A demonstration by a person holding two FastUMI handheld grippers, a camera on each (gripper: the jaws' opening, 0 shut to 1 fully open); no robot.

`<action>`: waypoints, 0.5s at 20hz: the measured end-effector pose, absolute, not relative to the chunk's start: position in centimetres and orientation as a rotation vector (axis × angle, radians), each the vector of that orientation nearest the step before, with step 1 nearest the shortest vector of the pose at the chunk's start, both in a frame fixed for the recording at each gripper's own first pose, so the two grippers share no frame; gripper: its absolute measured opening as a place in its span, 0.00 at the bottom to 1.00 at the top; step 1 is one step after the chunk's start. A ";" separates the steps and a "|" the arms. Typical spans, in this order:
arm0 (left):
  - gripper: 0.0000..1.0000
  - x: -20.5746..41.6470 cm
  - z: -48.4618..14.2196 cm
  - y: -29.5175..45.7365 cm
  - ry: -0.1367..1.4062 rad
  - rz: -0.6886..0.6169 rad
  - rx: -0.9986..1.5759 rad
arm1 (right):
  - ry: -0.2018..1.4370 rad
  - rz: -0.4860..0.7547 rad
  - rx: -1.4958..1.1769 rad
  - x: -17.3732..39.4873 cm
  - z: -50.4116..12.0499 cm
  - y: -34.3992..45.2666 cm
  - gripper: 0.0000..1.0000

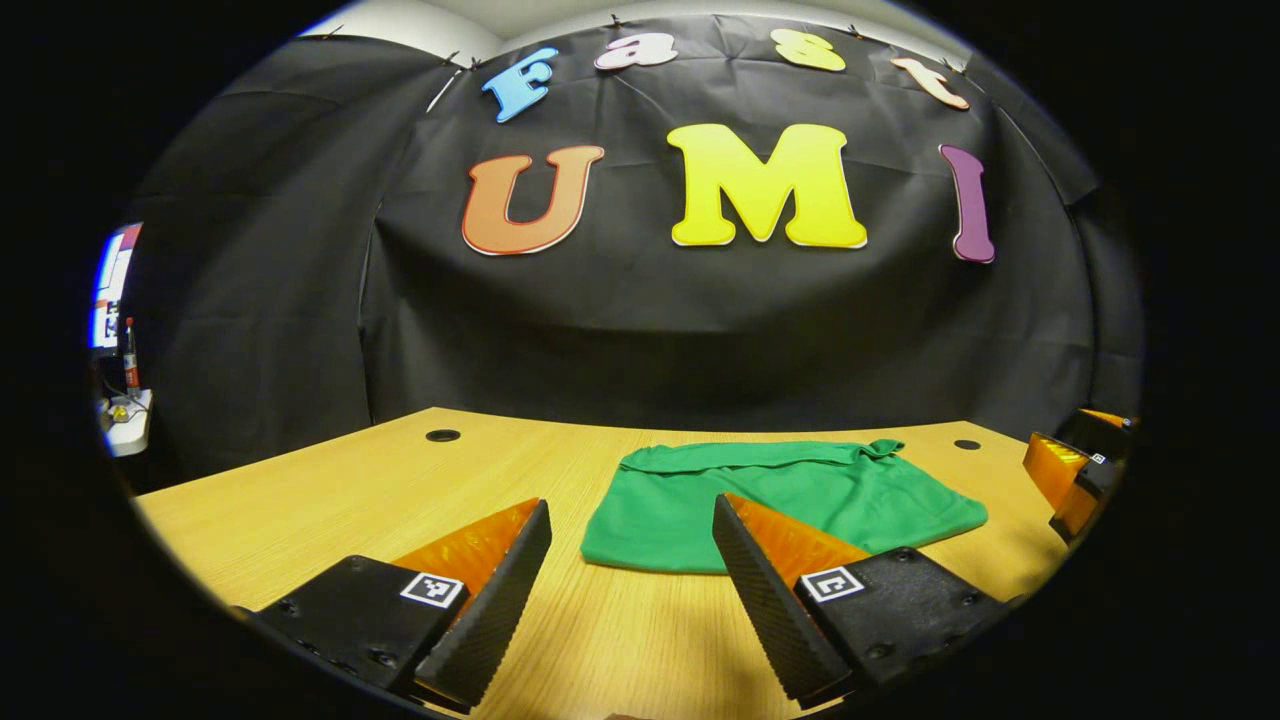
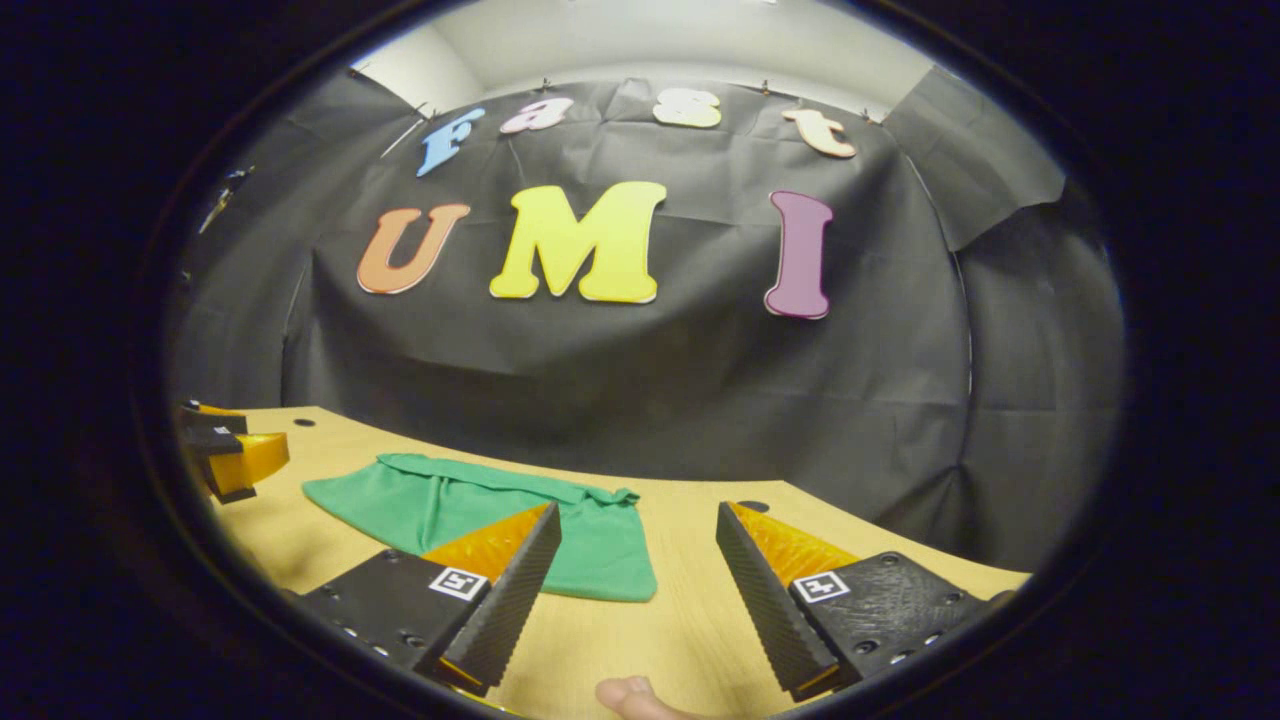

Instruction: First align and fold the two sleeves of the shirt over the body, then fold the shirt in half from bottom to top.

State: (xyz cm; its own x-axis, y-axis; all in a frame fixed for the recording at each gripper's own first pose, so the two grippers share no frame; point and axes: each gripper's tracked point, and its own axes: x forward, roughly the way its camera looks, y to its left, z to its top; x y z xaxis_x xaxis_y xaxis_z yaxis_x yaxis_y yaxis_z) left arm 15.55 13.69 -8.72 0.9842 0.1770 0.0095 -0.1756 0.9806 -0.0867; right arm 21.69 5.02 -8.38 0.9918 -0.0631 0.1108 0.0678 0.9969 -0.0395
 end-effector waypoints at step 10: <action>1.00 1.2 0.0 10.4 -0.062 0.142 -0.060 | -0.052 -0.038 -0.049 5.5 -1.6 1.6 0.96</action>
State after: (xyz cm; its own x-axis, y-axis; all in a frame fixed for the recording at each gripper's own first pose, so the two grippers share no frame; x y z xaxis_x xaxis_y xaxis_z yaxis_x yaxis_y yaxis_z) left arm 1.20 10.42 0.02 0.9880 0.1435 0.0572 -0.1398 0.9881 -0.0642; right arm 5.48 1.64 -1.62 0.9979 -0.0362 0.0533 0.0388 0.9981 -0.0483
